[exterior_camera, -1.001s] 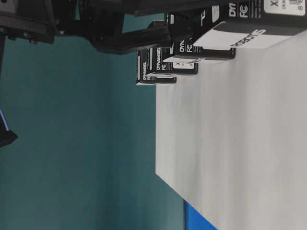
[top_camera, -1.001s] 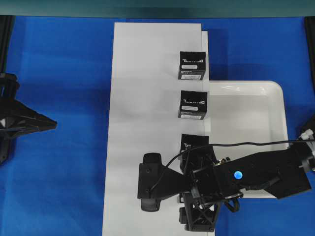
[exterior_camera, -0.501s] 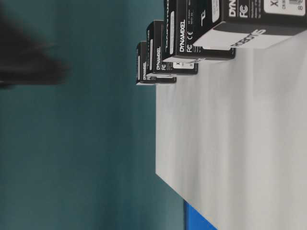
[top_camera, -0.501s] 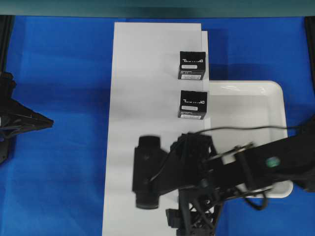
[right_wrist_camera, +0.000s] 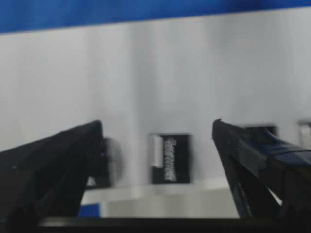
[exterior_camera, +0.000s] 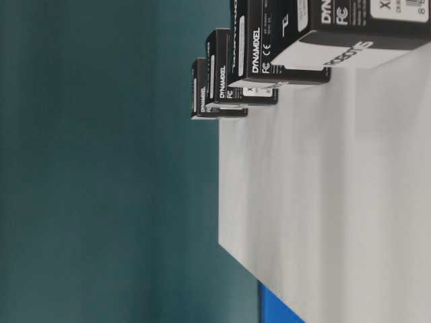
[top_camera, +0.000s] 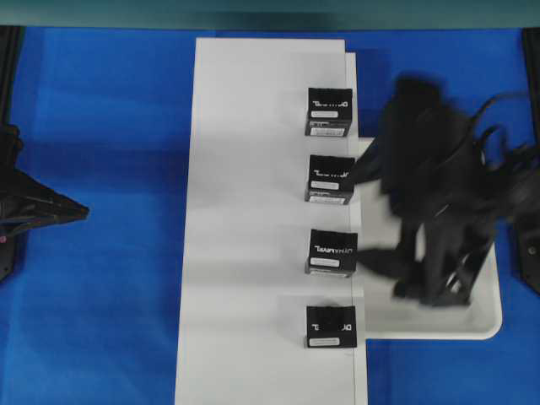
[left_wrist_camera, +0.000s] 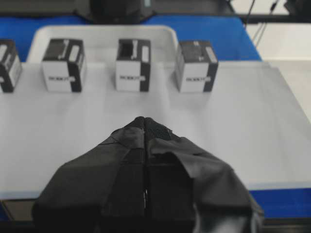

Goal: Place the box from the white plastic tray onto the white base.

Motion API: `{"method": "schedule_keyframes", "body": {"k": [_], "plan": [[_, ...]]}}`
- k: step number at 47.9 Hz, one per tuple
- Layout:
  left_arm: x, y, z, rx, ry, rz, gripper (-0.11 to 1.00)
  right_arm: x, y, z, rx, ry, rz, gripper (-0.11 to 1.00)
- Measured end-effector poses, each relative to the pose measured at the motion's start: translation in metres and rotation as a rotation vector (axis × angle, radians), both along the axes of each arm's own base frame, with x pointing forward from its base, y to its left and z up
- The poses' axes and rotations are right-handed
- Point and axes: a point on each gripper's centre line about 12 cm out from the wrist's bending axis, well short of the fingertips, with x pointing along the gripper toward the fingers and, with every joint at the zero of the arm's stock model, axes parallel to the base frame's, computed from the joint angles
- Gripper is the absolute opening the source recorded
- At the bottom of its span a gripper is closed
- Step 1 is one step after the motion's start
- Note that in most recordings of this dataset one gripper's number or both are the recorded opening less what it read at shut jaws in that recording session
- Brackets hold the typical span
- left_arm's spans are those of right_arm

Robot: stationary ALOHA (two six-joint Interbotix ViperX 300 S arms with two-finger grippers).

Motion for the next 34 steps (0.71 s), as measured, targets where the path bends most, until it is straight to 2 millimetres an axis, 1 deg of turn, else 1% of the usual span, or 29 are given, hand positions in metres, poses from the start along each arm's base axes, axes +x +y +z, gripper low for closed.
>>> {"method": "schedule_keyframes", "body": {"k": [2,7,13,24,34], "plan": [[0.0,0.0,0.002,0.0,-0.003,0.002,-0.07,-0.008,-0.006,-0.001,0.0,-0.028,-0.006,0.99],[-0.002,0.0,0.01,-0.002,-0.026,0.0,-0.07,-0.025,-0.016,-0.002,0.001,-0.112,-0.008,0.99],[-0.003,0.001,0.015,-0.003,-0.043,0.002,-0.07,-0.046,-0.027,-0.007,-0.025,-0.2,-0.009,0.99],[-0.005,0.0,0.02,0.016,-0.063,-0.003,-0.07,-0.08,-0.034,-0.021,-0.046,-0.23,-0.006,0.99],[-0.008,0.001,0.023,0.014,-0.072,-0.001,-0.07,-0.114,-0.04,-0.018,-0.037,-0.292,-0.01,0.99]]}}
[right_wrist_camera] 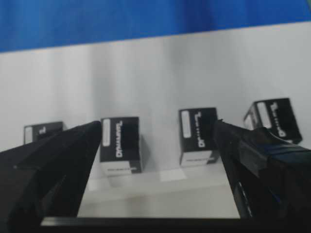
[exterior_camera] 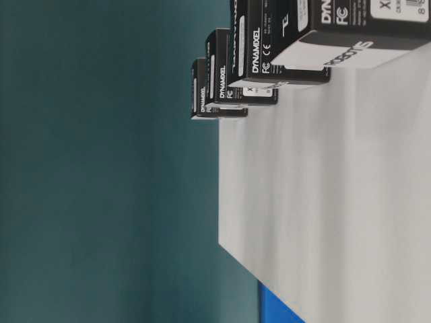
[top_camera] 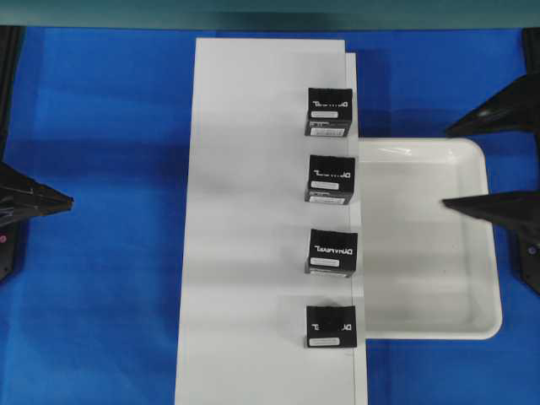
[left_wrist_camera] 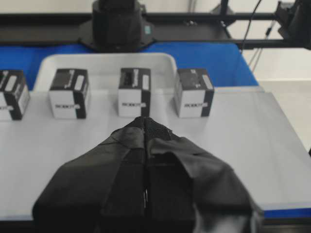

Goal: Place the box from the white plastic tray onto the white base.

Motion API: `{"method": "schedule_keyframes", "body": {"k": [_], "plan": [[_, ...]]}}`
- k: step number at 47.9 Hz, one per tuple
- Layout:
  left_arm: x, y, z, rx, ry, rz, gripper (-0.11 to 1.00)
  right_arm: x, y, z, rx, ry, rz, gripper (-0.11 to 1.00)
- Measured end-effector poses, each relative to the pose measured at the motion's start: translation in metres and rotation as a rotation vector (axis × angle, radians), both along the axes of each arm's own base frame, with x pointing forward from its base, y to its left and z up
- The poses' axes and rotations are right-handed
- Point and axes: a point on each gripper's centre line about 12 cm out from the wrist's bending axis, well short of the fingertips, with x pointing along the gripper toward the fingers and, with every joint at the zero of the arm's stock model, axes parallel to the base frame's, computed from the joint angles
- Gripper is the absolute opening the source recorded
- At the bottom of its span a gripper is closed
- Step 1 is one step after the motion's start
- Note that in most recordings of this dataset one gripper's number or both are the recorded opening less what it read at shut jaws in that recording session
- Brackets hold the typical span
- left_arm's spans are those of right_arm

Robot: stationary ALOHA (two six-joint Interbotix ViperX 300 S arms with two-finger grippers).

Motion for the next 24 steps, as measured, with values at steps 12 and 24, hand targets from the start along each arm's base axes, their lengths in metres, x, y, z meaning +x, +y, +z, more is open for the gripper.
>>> {"method": "schedule_keyframes", "body": {"k": [12,24], "plan": [[-0.002,0.0,0.001,0.001,-0.008,0.001,-0.07,-0.035,-0.006,-0.012,0.007,-0.043,-0.004,0.99],[-0.004,0.001,0.004,-0.004,-0.017,0.006,-0.07,-0.059,-0.009,-0.02,0.012,-0.089,-0.002,0.99]]}}
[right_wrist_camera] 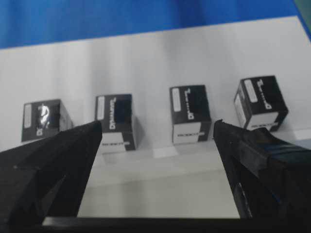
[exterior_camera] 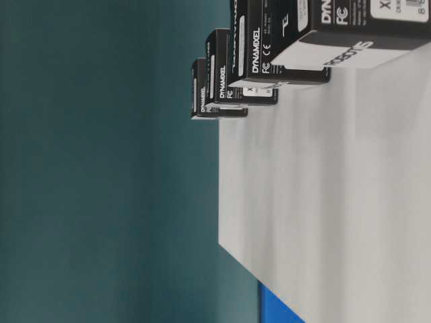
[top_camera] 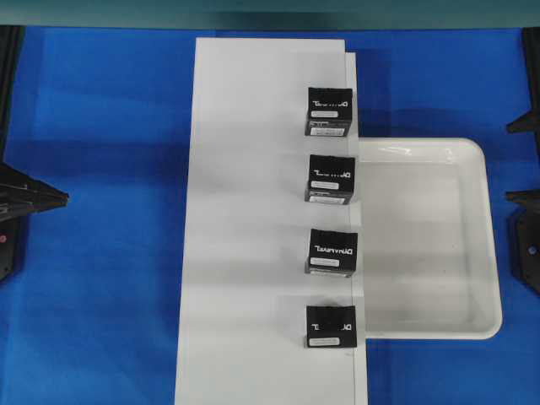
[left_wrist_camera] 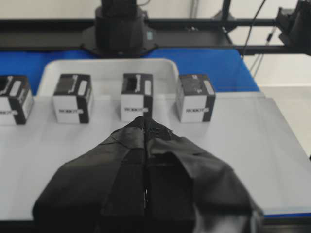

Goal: Place the box from the white plastic tray onto the white base.

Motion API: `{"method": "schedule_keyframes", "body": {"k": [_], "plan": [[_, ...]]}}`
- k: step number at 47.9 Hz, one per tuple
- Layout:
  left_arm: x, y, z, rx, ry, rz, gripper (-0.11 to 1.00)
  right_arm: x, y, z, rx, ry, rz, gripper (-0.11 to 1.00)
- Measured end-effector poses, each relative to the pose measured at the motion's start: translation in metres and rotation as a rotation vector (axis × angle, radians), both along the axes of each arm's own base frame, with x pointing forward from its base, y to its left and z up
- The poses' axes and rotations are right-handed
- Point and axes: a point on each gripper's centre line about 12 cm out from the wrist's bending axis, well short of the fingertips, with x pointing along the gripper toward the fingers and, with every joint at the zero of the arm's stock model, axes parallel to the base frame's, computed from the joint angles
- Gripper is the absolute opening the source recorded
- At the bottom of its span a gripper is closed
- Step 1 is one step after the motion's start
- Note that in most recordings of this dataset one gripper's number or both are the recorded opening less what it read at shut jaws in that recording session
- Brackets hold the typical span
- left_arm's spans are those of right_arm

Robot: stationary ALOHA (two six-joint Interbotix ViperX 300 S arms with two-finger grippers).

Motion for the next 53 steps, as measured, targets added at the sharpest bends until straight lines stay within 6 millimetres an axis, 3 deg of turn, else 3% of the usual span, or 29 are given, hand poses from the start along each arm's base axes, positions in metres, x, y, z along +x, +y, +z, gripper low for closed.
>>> {"method": "schedule_keyframes", "body": {"k": [27,42,53], "plan": [[-0.002,0.0,0.001,-0.005,-0.001,0.002,-0.07,-0.038,-0.01,-0.023,-0.009,-0.071,-0.029,0.99],[-0.001,0.0,0.0,-0.013,0.009,0.003,-0.07,-0.039,-0.005,-0.051,-0.015,-0.171,0.017,0.99],[-0.001,0.0,0.0,-0.004,0.005,0.001,-0.07,-0.046,-0.005,-0.058,-0.014,-0.214,0.023,0.99]]}}
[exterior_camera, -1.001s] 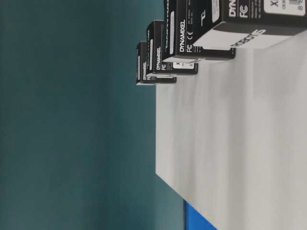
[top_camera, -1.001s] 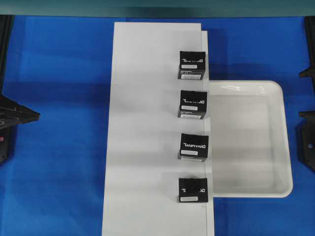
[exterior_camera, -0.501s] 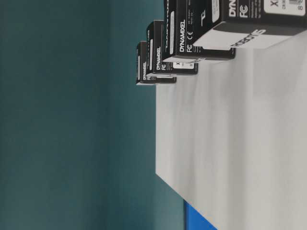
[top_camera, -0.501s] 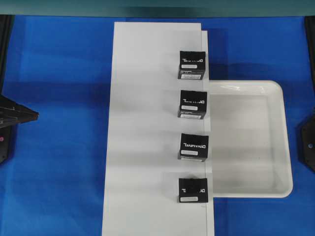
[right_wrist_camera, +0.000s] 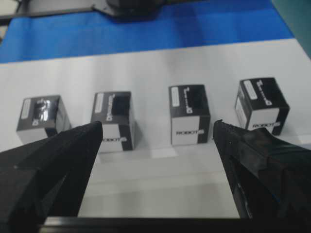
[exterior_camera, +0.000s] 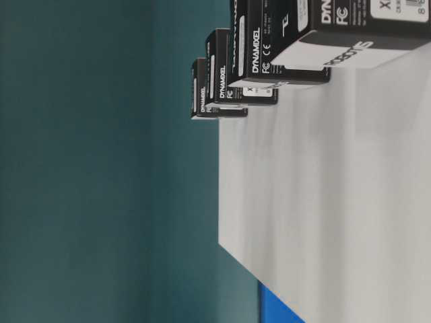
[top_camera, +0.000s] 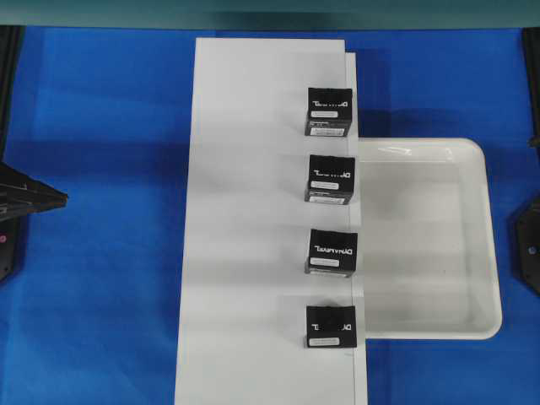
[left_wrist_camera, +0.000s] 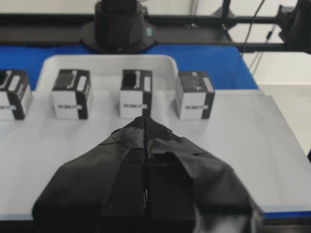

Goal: Place the box from the white plastic tray onto the white base.

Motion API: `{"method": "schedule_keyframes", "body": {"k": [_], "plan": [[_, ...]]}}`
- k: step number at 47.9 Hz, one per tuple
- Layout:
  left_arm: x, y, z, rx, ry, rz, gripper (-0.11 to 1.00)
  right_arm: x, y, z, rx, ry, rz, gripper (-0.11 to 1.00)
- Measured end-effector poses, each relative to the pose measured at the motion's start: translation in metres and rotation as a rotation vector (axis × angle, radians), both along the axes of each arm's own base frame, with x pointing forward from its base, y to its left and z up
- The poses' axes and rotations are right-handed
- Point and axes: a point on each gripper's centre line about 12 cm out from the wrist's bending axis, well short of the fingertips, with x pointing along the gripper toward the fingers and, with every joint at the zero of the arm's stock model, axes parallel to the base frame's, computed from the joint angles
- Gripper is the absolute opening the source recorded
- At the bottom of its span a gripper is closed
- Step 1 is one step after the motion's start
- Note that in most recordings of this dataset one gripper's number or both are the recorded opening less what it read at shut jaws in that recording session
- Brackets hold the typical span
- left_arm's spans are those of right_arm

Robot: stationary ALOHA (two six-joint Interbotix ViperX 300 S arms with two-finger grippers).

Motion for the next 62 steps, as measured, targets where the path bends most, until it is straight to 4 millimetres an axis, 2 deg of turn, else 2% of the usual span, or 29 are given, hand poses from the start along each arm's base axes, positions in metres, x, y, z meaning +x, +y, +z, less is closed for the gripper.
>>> {"method": "schedule_keyframes", "body": {"k": [25,46,53,62], "plan": [[0.0,0.001,0.006,0.006,-0.053,0.005,-0.07,-0.003,0.0,-0.003,0.004,-0.014,0.001,0.99],[0.003,0.01,0.027,0.0,-0.236,0.059,-0.07,-0.003,0.0,-0.001,0.008,-0.039,0.002,0.99],[0.01,0.01,0.025,-0.009,-0.242,0.056,-0.07,-0.003,-0.002,-0.001,0.01,-0.04,-0.013,0.99],[0.026,-0.004,0.018,-0.008,-0.226,-0.01,-0.07,-0.003,-0.003,-0.001,0.011,-0.042,-0.028,0.99]]}}
